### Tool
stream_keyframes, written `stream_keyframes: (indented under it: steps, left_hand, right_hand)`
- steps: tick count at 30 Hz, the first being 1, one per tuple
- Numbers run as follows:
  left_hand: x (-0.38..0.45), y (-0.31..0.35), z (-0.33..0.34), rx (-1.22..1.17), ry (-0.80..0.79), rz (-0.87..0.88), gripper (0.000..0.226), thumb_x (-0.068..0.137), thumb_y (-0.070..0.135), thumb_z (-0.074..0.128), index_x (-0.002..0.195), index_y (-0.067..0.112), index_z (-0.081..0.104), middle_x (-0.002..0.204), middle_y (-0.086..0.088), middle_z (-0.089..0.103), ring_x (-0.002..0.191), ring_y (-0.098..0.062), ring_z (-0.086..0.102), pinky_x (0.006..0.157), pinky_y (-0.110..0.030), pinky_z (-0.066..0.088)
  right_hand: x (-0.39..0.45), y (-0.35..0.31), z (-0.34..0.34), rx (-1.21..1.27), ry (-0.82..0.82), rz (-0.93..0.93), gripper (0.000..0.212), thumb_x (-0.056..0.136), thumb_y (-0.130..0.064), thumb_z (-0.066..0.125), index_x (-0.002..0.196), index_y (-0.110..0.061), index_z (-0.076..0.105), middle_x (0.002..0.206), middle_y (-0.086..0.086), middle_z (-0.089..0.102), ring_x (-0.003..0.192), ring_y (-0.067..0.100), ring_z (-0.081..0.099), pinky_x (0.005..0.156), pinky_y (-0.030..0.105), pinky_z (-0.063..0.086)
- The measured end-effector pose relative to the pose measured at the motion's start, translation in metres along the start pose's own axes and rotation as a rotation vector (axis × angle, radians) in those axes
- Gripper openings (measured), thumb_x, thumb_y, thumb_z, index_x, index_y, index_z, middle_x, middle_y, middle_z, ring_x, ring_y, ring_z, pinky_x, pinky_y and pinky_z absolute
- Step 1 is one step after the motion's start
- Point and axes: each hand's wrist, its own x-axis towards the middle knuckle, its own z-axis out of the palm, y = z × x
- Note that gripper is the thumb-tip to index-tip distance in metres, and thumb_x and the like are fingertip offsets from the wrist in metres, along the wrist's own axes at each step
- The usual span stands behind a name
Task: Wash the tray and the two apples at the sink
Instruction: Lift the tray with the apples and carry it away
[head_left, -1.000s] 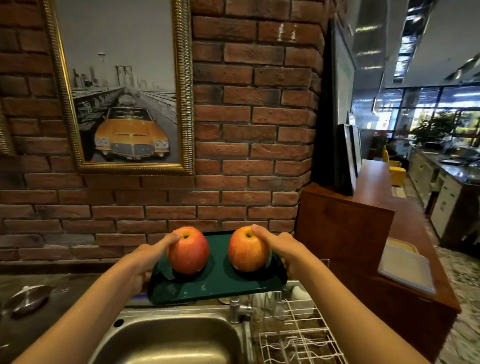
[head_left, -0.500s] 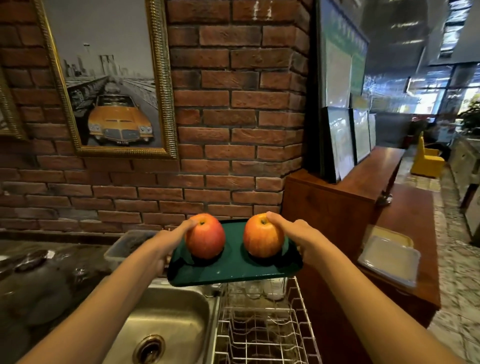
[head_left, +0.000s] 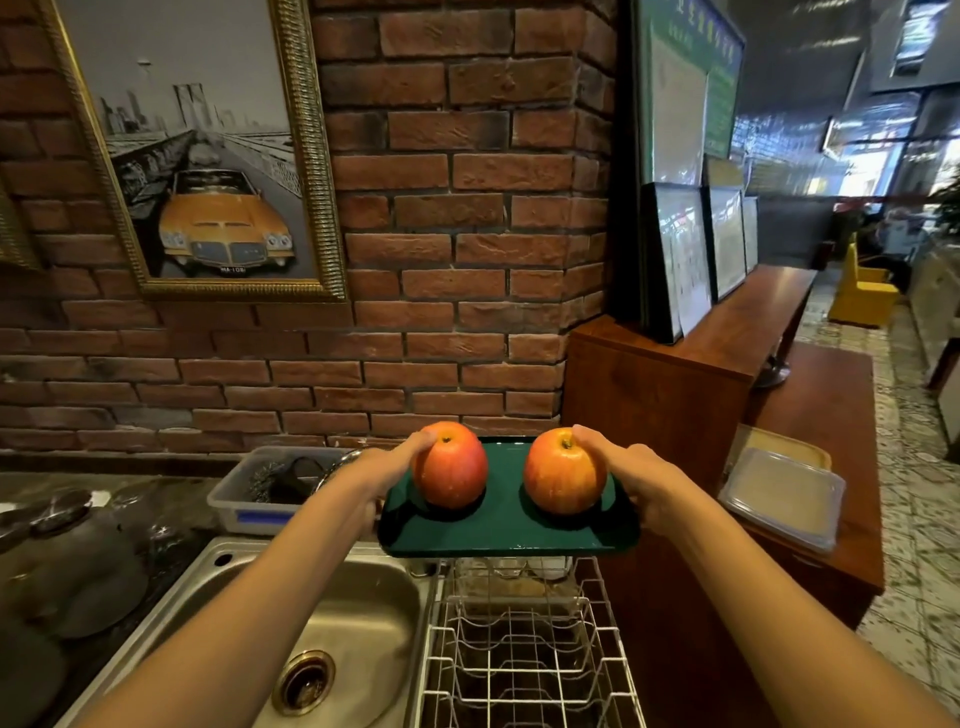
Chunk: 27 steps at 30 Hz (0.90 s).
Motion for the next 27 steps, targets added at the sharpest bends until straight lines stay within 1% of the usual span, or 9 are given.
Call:
stream_keyframes:
  steps: [2, 5, 8, 10, 13, 16, 19, 24, 27]
  left_hand:
    - [0.005, -0.002, 0.007, 0.005, -0.017, -0.009, 0.099, 0.066, 0.076, 0.071, 0.141, 0.016, 0.046, 0.132, -0.017, 0.054, 0.101, -0.036, 0.057, 0.068, -0.041, 0.052]
    - [0.014, -0.007, 0.018, 0.012, -0.023, -0.014, 0.102, 0.065, 0.075, 0.072, 0.142, 0.013, 0.046, 0.136, -0.019, 0.052, 0.111, -0.039, 0.057, 0.085, -0.048, 0.056]
    - [0.019, -0.013, 0.028, 0.016, -0.014, -0.017, 0.107, 0.063, 0.074, 0.075, 0.145, 0.014, 0.041, 0.142, -0.02, 0.049, 0.121, -0.041, 0.053, 0.097, -0.054, 0.051]
    - [0.02, -0.018, 0.033, 0.017, -0.005, -0.023, 0.109, 0.064, 0.072, 0.076, 0.147, 0.016, 0.034, 0.146, -0.02, 0.045, 0.123, -0.042, 0.051, 0.097, -0.054, 0.051]
    - [0.024, -0.023, 0.036, 0.026, -0.004, -0.025, 0.109, 0.063, 0.073, 0.075, 0.147, 0.015, 0.037, 0.148, -0.019, 0.044, 0.127, -0.041, 0.049, 0.101, -0.054, 0.048]
    - [0.026, -0.024, 0.034, 0.026, -0.003, -0.02, 0.108, 0.064, 0.074, 0.074, 0.147, 0.014, 0.038, 0.147, -0.018, 0.044, 0.125, -0.04, 0.05, 0.096, -0.05, 0.05]
    - [0.025, -0.026, 0.031, 0.025, -0.01, -0.014, 0.105, 0.067, 0.072, 0.074, 0.146, 0.013, 0.038, 0.146, -0.018, 0.045, 0.122, -0.04, 0.051, 0.092, -0.049, 0.051]
    - [0.023, -0.03, 0.029, 0.023, -0.009, 0.02, 0.109, 0.072, 0.068, 0.072, 0.155, 0.016, 0.025, 0.155, -0.018, 0.037, 0.135, -0.042, 0.042, 0.105, -0.054, 0.044]
    - [0.02, -0.031, 0.026, 0.032, -0.02, 0.022, 0.111, 0.073, 0.068, 0.071, 0.158, 0.019, 0.017, 0.157, -0.018, 0.035, 0.137, -0.044, 0.039, 0.108, -0.059, 0.041]
  right_hand:
    - [0.003, 0.006, -0.003, 0.005, 0.004, 0.015, 0.112, 0.068, -0.075, 0.069, 0.149, -0.007, 0.033, 0.149, 0.021, 0.04, 0.129, 0.042, 0.046, 0.101, 0.055, 0.047]
    - [0.007, 0.018, -0.007, 0.011, 0.01, 0.037, 0.11, 0.069, -0.073, 0.07, 0.149, -0.007, 0.034, 0.149, 0.021, 0.04, 0.129, 0.042, 0.046, 0.092, 0.05, 0.048]
    - [0.012, 0.028, -0.011, 0.029, 0.009, 0.05, 0.107, 0.071, -0.07, 0.071, 0.149, -0.006, 0.033, 0.148, 0.021, 0.04, 0.13, 0.042, 0.046, 0.096, 0.052, 0.048]
    - [0.014, 0.031, -0.012, 0.028, 0.016, 0.049, 0.104, 0.073, -0.068, 0.071, 0.148, -0.005, 0.034, 0.148, 0.021, 0.041, 0.131, 0.042, 0.045, 0.101, 0.054, 0.046]
    - [0.017, 0.032, -0.012, 0.014, 0.016, 0.04, 0.102, 0.074, -0.067, 0.07, 0.147, -0.005, 0.035, 0.148, 0.021, 0.042, 0.13, 0.041, 0.045, 0.099, 0.051, 0.046]
    - [0.019, 0.033, -0.011, 0.008, 0.011, 0.045, 0.103, 0.074, -0.068, 0.069, 0.147, -0.006, 0.034, 0.148, 0.021, 0.041, 0.13, 0.041, 0.045, 0.091, 0.048, 0.046]
    - [0.02, 0.034, -0.008, -0.001, -0.001, 0.059, 0.104, 0.074, -0.07, 0.069, 0.148, -0.006, 0.033, 0.147, 0.021, 0.041, 0.129, 0.041, 0.046, 0.097, 0.051, 0.047]
    - [0.019, 0.034, -0.007, -0.014, -0.005, 0.046, 0.102, 0.074, -0.069, 0.069, 0.147, -0.006, 0.035, 0.144, 0.02, 0.044, 0.124, 0.039, 0.049, 0.086, 0.047, 0.048]
    - [0.018, 0.037, -0.006, -0.018, -0.007, 0.052, 0.102, 0.073, -0.07, 0.069, 0.146, -0.007, 0.036, 0.144, 0.02, 0.044, 0.125, 0.04, 0.049, 0.095, 0.051, 0.048]
